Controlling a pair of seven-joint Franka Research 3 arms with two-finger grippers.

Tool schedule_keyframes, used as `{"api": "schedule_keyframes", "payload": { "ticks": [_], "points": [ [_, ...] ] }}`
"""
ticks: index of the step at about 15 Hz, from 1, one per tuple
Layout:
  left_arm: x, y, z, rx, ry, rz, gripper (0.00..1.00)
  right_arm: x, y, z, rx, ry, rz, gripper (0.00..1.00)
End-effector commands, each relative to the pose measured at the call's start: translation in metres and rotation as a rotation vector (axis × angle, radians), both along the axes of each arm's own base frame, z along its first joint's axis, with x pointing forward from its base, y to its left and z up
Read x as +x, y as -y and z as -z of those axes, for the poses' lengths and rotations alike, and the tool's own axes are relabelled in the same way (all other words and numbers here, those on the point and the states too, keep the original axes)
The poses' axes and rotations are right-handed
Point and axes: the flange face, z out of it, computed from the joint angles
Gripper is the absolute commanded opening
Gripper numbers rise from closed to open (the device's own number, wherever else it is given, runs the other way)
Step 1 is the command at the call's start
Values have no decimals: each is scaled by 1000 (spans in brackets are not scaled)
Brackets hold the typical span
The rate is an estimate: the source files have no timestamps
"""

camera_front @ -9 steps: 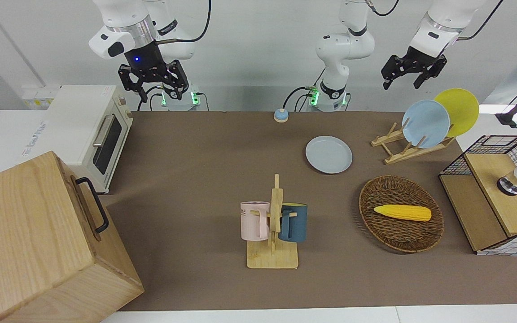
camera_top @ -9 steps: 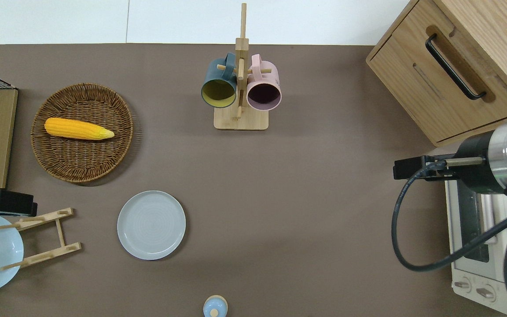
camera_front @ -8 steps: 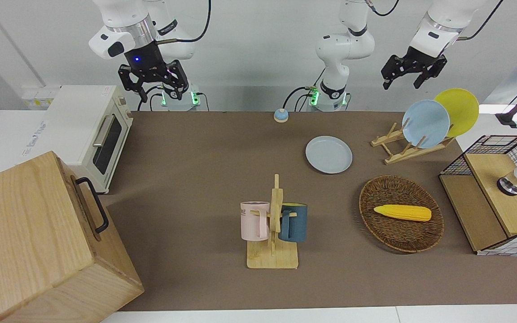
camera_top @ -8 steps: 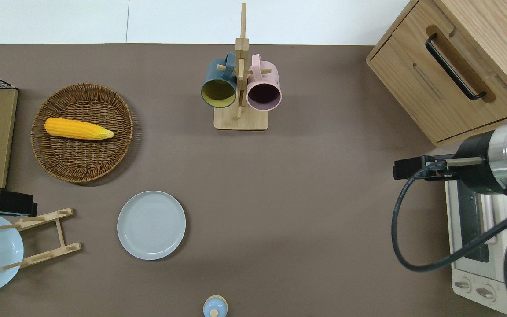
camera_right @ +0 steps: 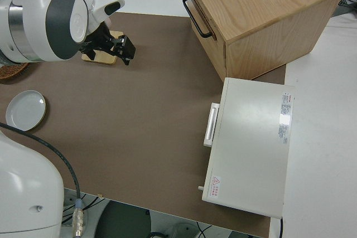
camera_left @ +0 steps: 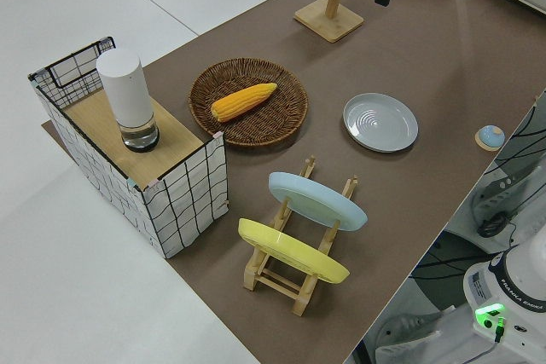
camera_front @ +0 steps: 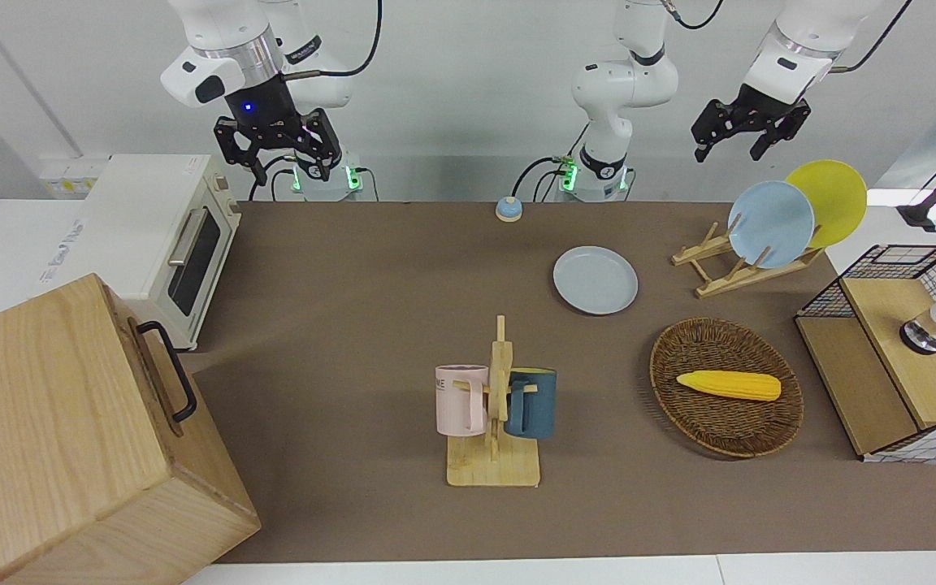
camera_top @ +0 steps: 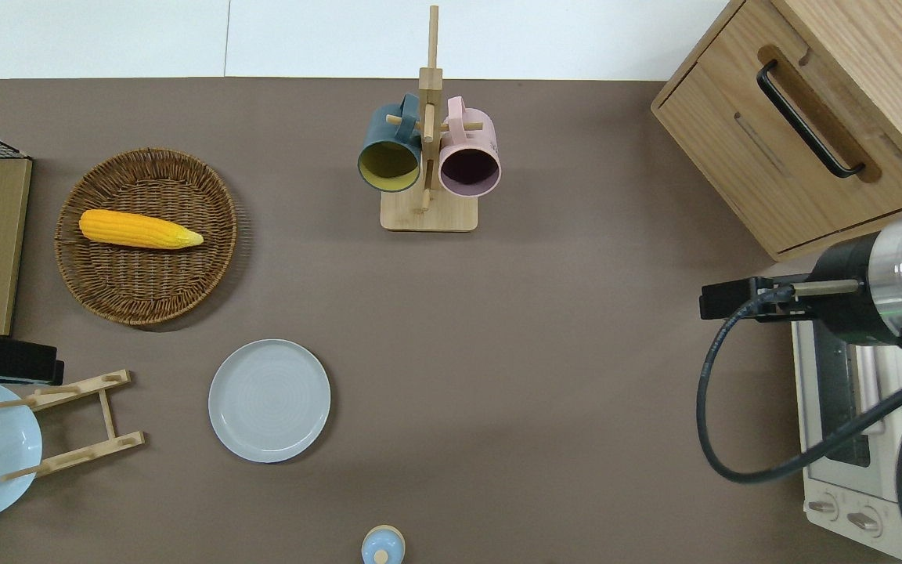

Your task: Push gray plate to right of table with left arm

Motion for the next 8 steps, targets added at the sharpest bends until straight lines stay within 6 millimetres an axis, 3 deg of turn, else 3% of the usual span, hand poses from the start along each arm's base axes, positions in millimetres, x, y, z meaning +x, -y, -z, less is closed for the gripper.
{"api": "schedule_keyframes", "payload": {
  "ticks": [1,8],
  "points": [
    [-2,3,-5,21,-5,10,991,1,0,-3,18,0,2,996],
    [-4,4,-2,13,-7,21,991,1,1,-3,18,0,4,996]
  ]
}}
